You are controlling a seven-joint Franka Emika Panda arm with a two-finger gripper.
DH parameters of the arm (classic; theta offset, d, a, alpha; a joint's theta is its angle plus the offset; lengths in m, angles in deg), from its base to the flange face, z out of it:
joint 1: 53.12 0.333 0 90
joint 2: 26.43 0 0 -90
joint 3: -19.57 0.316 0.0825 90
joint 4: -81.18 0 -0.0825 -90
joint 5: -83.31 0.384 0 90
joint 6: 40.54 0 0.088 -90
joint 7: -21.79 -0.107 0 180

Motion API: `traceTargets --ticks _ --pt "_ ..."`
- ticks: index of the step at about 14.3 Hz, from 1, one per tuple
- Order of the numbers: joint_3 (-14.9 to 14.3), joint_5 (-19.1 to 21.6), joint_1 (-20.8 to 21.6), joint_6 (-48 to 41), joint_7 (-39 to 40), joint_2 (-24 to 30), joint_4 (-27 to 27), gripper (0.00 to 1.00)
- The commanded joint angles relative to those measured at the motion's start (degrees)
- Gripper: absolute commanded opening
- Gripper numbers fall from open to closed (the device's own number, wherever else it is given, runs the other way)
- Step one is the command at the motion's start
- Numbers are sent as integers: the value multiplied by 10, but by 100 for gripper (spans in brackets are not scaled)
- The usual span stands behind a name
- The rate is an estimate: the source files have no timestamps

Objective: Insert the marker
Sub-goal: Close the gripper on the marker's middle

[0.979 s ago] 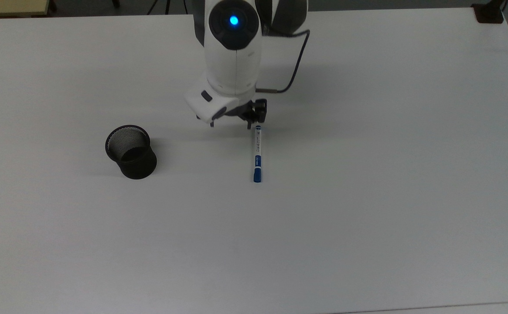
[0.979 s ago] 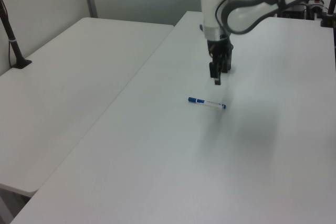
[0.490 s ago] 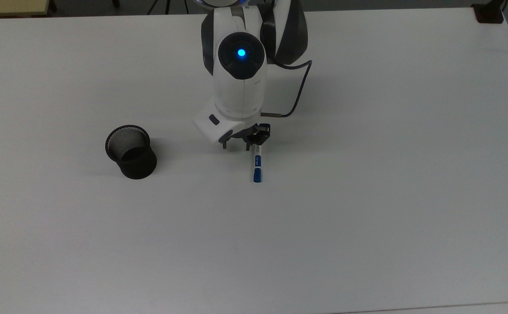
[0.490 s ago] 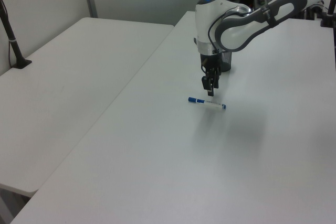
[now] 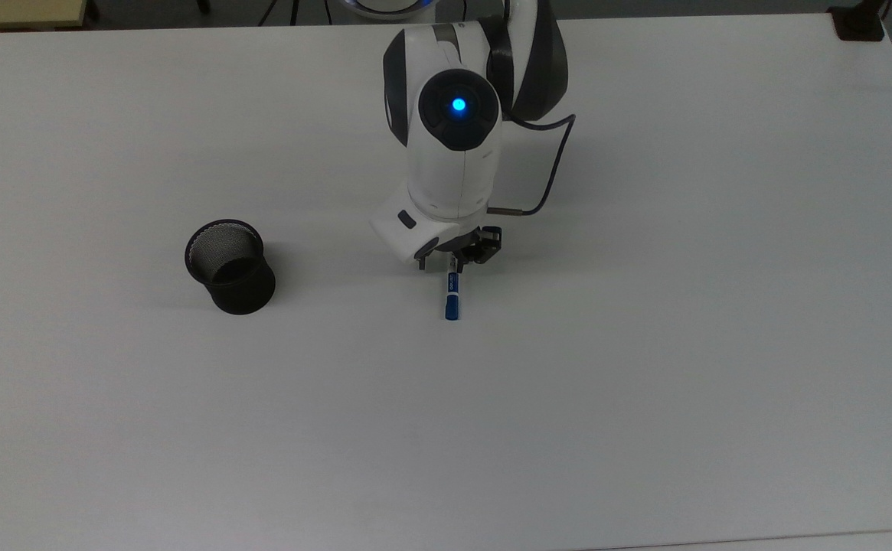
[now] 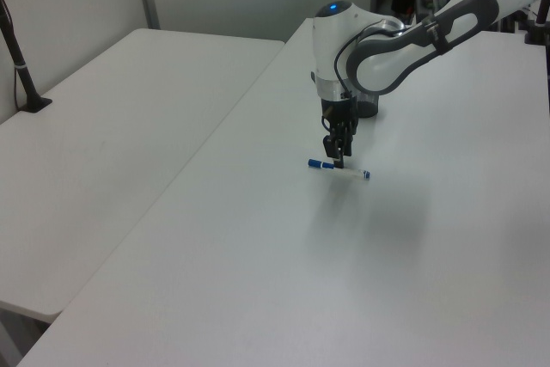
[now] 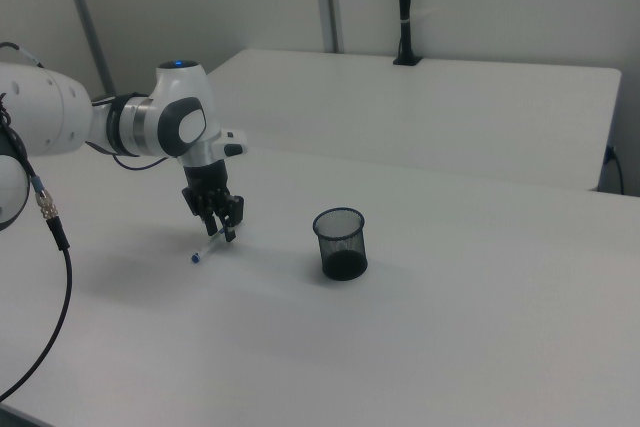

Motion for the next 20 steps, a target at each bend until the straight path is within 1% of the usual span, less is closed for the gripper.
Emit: traceTargets --ticks 1,5,11,12,14,16,17,20 --pt "-3 6 6 44 -23 -37 45 50" --pt "-4 2 3 97 -34 -40 46 50" --pt "-4 -3 7 101 -38 -55 46 43" --pt "-4 -5 7 101 -38 -55 46 40" --pt "-4 -8 8 100 -38 -55 46 29" --pt "-4 -7 7 100 -38 -55 46 8" --pt "-4 -7 7 100 -38 -54 46 0" --pt "-4 -7 6 92 -38 -51 62 0"
